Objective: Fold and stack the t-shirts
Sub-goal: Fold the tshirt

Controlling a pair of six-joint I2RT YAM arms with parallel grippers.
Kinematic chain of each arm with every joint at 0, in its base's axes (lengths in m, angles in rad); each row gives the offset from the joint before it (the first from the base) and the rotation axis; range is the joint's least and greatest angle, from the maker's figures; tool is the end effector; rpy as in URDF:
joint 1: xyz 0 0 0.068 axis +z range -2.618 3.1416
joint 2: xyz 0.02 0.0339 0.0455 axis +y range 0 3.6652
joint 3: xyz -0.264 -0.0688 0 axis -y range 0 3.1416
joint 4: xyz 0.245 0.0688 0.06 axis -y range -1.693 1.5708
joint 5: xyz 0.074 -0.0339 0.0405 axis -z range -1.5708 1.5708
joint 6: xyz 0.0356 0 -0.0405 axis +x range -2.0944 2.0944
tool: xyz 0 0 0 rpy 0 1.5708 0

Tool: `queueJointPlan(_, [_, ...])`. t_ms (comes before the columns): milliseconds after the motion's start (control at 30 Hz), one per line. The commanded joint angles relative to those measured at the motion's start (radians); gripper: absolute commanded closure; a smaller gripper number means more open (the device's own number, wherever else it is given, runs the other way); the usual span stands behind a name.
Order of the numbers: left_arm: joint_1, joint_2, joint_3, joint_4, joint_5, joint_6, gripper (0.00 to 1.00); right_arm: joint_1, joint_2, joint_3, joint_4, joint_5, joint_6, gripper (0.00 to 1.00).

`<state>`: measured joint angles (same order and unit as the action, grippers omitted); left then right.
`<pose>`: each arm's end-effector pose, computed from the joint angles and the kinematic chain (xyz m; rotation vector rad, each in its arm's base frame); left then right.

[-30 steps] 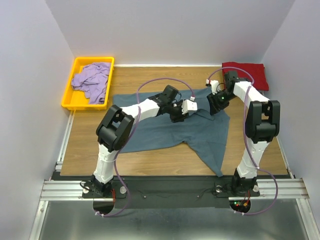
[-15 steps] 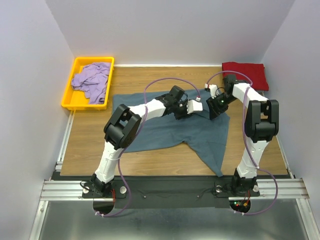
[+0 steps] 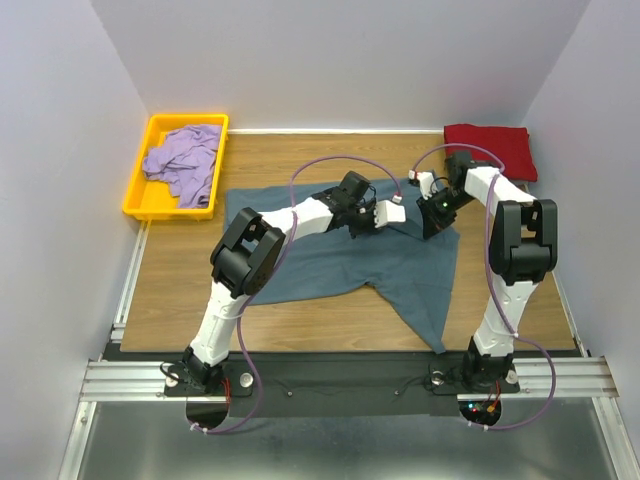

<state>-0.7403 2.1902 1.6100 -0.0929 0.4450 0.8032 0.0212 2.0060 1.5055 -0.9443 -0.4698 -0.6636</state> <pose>0.3544 -0.3446 0.1782 1.7008 1.4052 -0.4627 0.3879 0.0243 0.1831 -0.9862 2.6400 0.5837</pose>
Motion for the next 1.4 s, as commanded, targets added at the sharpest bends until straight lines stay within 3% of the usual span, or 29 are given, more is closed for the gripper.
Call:
queueJointPlan(0, [-0.002,-0.064,0.028,-0.016,0.04,0.024,1.0,0.003,-0.012,0.074,-0.016,0.01,-0.017,0.99])
queueJointPlan(300, [0.022,-0.115,0.013,-0.06,0.063,0.06,1.0,0.003,-0.082,0.111,-0.016,0.112,-0.109,0.99])
queueJointPlan(800, [0.033,-0.107,0.033,-0.18,0.146,0.123,1.0,0.005,-0.182,-0.008,-0.021,0.146,-0.22,0.99])
queueJointPlan(867, [0.033,-0.096,0.039,-0.208,0.146,0.134,0.98,0.014,-0.187,-0.037,-0.025,0.148,-0.228,0.95])
queueJointPlan(933, [0.033,-0.087,0.037,-0.217,0.132,0.145,0.89,0.022,-0.197,-0.074,-0.028,0.146,-0.234,0.73])
queueJointPlan(967, [0.033,-0.09,0.03,-0.22,0.127,0.154,0.79,0.031,-0.2,-0.086,-0.03,0.148,-0.235,0.56])
queueJointPlan(1033, [0.033,-0.099,0.018,-0.229,0.126,0.157,0.68,0.034,-0.213,-0.097,-0.034,0.145,-0.235,0.45])
queueJointPlan(1200, [0.057,-0.209,-0.059,-0.22,0.161,0.134,0.61,0.033,-0.222,-0.033,-0.054,0.135,-0.188,0.42])
queueJointPlan(1367, [0.159,-0.329,-0.165,-0.113,0.199,-0.043,0.61,0.02,-0.1,0.154,-0.038,0.07,-0.036,0.51])
